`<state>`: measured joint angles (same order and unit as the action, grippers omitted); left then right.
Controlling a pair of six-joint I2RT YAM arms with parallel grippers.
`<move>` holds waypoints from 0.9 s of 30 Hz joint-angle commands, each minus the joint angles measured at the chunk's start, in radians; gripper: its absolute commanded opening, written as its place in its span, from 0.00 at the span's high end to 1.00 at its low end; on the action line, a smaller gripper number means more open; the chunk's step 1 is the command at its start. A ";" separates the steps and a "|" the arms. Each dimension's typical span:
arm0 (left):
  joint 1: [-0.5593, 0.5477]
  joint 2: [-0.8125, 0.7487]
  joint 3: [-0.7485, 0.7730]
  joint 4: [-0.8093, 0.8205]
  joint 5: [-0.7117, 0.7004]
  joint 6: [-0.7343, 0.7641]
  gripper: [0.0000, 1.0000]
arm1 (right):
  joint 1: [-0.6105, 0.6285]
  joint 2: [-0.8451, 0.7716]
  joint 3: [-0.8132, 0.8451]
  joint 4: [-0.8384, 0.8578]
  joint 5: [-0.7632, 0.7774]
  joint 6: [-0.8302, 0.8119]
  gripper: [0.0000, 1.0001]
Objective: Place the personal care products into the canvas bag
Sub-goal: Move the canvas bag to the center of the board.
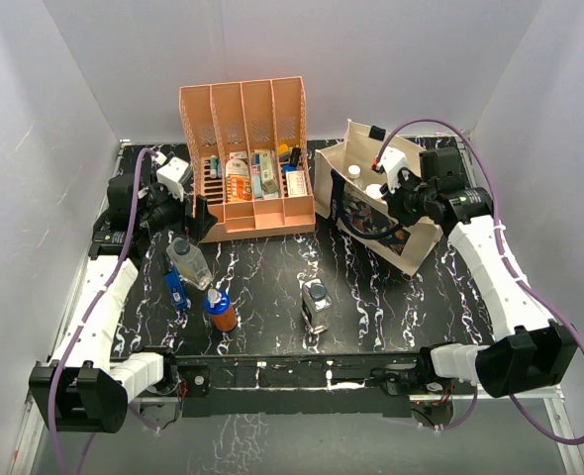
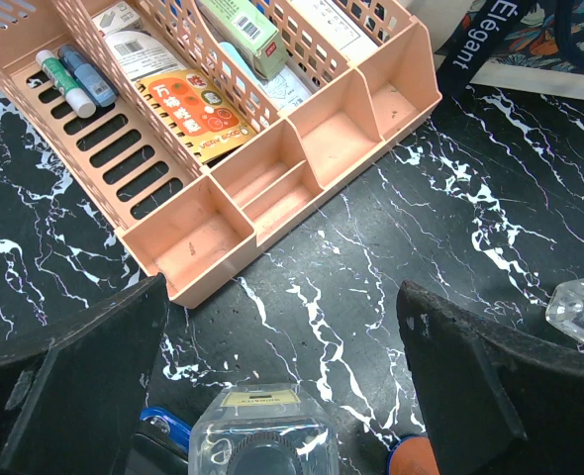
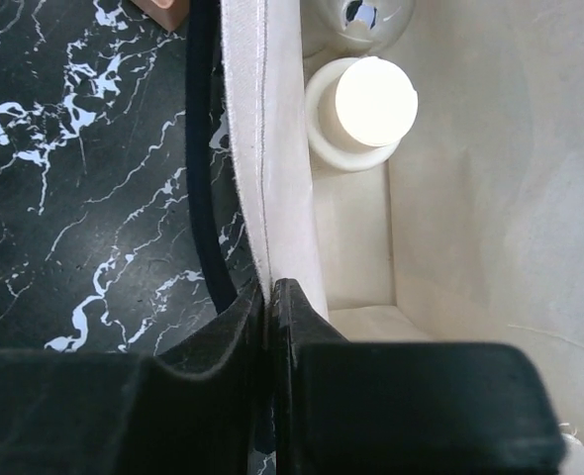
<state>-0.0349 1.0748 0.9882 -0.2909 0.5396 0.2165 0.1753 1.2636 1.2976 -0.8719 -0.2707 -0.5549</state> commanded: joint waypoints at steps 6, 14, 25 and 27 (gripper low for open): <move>-0.002 -0.016 -0.001 0.019 0.023 -0.001 0.03 | 0.026 -0.085 0.003 -0.066 -0.152 0.112 0.92; -0.002 -0.007 0.003 0.020 0.011 -0.004 0.03 | 0.036 -0.115 -0.014 -0.063 -0.215 0.157 0.92; -0.002 0.004 0.010 0.018 0.003 -0.003 0.03 | 0.037 -0.156 -0.023 -0.108 -0.317 0.165 0.92; -0.002 0.005 0.009 0.019 0.003 -0.005 0.03 | 0.037 -0.173 -0.034 -0.119 -0.355 0.151 0.92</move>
<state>-0.0349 1.0790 0.9882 -0.2909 0.5346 0.2157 0.2039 1.1572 1.2610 -0.9672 -0.4946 -0.4103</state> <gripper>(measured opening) 0.972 0.091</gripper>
